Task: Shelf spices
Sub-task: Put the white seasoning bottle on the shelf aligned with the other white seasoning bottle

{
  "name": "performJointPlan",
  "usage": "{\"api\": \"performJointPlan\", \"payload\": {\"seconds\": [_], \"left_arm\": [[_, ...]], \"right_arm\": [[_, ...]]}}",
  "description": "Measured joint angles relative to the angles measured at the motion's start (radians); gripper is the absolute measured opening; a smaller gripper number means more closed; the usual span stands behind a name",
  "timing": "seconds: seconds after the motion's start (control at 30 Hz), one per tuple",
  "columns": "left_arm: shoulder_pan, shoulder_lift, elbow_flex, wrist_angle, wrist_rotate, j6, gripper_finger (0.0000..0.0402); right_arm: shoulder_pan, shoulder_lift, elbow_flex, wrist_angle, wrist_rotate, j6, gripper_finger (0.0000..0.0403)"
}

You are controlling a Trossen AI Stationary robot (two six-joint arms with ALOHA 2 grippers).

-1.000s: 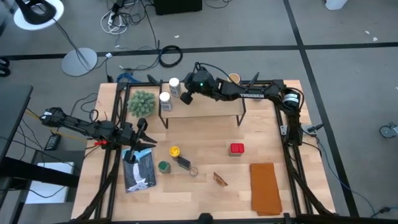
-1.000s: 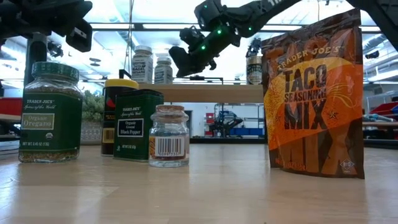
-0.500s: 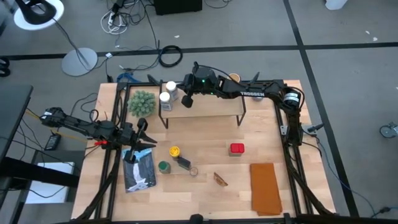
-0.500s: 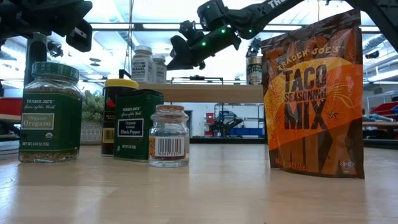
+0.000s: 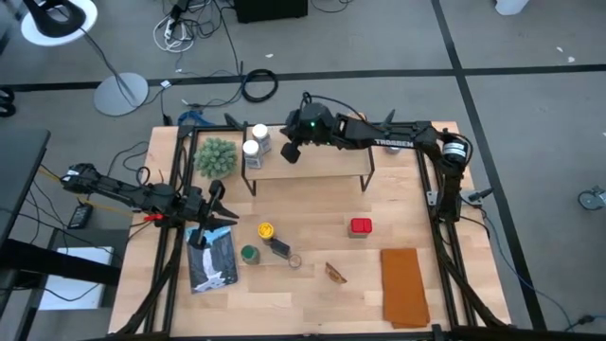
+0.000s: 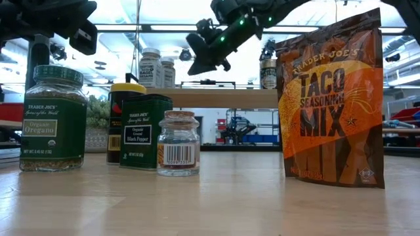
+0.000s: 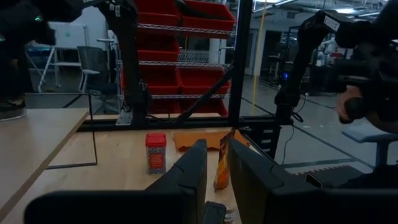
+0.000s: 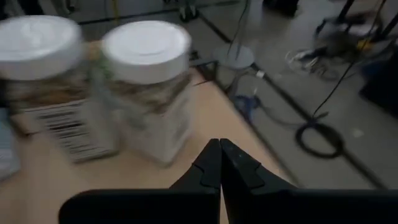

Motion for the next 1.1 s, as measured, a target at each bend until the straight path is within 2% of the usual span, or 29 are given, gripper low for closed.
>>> {"api": "performJointPlan", "payload": {"seconds": [0.23, 0.4, 0.5, 0.67, 0.83, 1.1], "left_arm": [[0.000, 0.000, 0.000, 0.003, 0.000, 0.004, 0.0069], [0.000, 0.000, 0.000, 0.004, 0.000, 0.001, 0.0069], [0.000, 0.000, 0.000, 0.004, 0.000, 0.002, 0.0069], [0.000, 0.000, 0.000, 0.005, 0.012, -0.011, 0.0069], [0.000, 0.000, 0.000, -0.020, 0.035, -0.019, 0.0069], [0.000, 0.000, 0.000, -0.028, 0.035, -0.026, 0.0069]], "right_arm": [[0.096, 0.003, 0.000, -0.065, -0.002, 0.037, 0.0000], [0.172, 0.003, 0.000, -0.071, 0.154, 0.031, 0.0000], [0.158, 0.013, -0.002, -0.001, 0.138, 0.019, 0.0000], [0.154, 0.016, -0.174, 0.119, 0.189, 0.084, 0.0000], [0.247, -0.107, -0.351, 0.326, 0.282, 0.091, 0.0000], [0.448, -0.330, -0.571, 0.332, 0.507, 0.173, 0.0000]]}}
